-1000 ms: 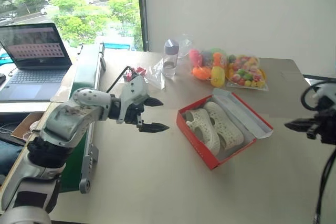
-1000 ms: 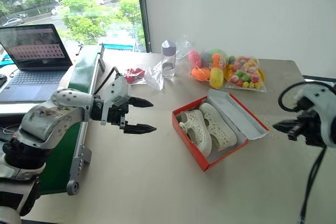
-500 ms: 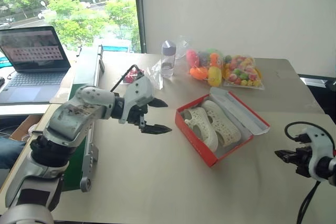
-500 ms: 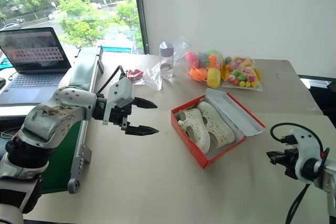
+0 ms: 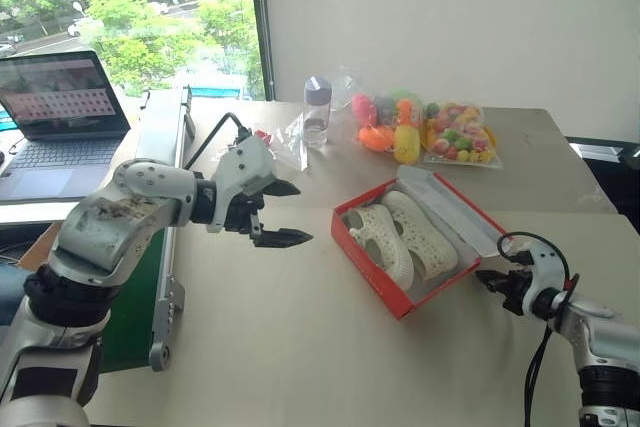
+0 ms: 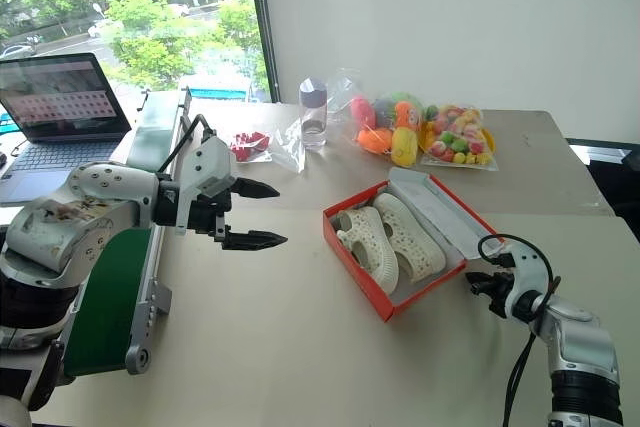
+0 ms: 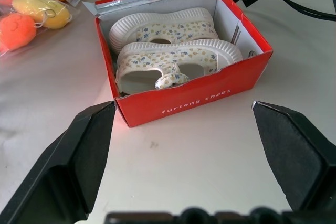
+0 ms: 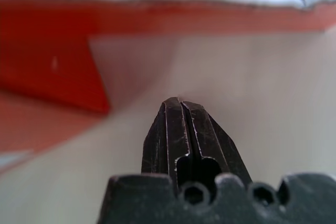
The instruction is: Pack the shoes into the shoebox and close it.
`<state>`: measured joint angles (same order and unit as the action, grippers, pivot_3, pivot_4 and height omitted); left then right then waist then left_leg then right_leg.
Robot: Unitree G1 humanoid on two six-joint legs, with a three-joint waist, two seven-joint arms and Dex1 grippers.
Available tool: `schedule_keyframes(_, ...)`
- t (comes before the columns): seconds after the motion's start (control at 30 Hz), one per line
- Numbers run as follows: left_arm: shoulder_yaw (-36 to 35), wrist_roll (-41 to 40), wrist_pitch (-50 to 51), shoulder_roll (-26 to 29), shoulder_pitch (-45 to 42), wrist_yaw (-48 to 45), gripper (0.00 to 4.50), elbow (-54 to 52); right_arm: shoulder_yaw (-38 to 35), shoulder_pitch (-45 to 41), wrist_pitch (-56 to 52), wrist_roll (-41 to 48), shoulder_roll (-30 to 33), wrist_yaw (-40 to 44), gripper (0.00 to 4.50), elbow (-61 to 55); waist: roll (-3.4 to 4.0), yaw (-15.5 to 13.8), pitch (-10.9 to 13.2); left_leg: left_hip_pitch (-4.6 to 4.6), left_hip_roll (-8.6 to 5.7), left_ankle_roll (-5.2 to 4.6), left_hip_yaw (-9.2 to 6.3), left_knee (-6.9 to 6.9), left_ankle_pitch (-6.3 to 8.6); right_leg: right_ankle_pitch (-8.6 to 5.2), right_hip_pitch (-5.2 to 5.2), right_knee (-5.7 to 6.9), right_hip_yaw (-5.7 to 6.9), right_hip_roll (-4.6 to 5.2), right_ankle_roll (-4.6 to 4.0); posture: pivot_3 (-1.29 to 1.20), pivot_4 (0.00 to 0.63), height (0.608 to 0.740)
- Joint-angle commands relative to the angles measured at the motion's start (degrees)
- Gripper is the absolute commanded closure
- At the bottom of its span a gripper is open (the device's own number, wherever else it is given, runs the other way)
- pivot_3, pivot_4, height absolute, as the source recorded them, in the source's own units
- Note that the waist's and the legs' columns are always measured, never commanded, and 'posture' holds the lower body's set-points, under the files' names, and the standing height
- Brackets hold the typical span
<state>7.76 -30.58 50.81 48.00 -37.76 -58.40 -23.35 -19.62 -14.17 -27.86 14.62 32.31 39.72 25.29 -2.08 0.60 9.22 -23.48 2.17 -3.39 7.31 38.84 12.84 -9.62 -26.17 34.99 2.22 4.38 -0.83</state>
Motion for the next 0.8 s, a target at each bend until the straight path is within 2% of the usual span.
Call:
schedule_keyframes(0.03,-2.2,-1.4,1.6,0.9,0.0,1.1,0.06,-3.2,-3.7,-3.9,6.6,1.7,-0.4,-2.8,4.5,8.2,0.0,0.1,0.0,0.0,-0.01,-0.01,-0.02,0.0,-0.01,0.0,0.02,0.0,0.0,0.0,0.0,0.0,0.15,0.74)
schedule_keyframes(0.13,-2.2,-2.0,2.9,0.9,-0.7,2.0,0.06,-3.9,-6.4,-7.9,10.4,4.7,-1.8,-2.2,4.5,15.1,0.0,0.1,0.0,-0.01,-0.06,-0.02,-0.07,0.0,-0.01,0.03,0.03,-0.01,-0.02,-0.01,0.05,0.0,0.15,0.74)
schedule_keyframes(0.33,-2.1,-2.1,3.7,0.9,-1.2,2.4,0.06,-4.2,-11.1,-11.5,12.3,11.9,-3.6,1.6,4.5,19.4,0.01,0.3,0.0,-0.02,-0.08,-0.05,-0.1,-0.03,-0.03,0.13,0.03,-0.01,-0.04,-0.03,0.22,0.0,0.15,0.74)
schedule_keyframes(0.57,-1.5,-2.0,3.9,1.2,-1.7,1.9,0.06,-4.3,-20.3,-12.3,7.1,25.3,-2.8,5.2,4.5,13.3,0.02,0.2,0.0,0.0,-0.1,-0.06,-0.1,-0.02,-0.04,0.29,0.04,0.0,-0.08,-0.02,0.48,0.0,0.15,0.74)
schedule_keyframes(0.8,-0.9,-1.1,3.0,1.5,-2.1,1.0,0.06,-3.2,-21.9,-10.0,-3.7,35.1,-2.0,7.0,4.5,1.1,0.04,0.2,0.0,-0.02,-0.09,-0.06,-0.12,-0.05,-0.04,0.29,0.03,-0.01,-0.07,-0.02,0.47,0.0,0.15,0.74)
